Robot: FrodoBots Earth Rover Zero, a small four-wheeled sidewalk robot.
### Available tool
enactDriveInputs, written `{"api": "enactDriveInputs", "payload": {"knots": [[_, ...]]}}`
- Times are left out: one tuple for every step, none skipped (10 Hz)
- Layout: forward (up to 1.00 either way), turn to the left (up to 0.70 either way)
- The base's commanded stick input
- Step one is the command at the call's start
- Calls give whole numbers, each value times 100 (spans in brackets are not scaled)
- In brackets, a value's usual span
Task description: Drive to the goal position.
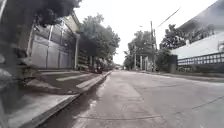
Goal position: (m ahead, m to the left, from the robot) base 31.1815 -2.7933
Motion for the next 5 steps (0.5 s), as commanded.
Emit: {"api": "enactDriveInputs", "payload": {"knots": [[5,0],[4,0],[6,0],[6,0],[9,0]]}}
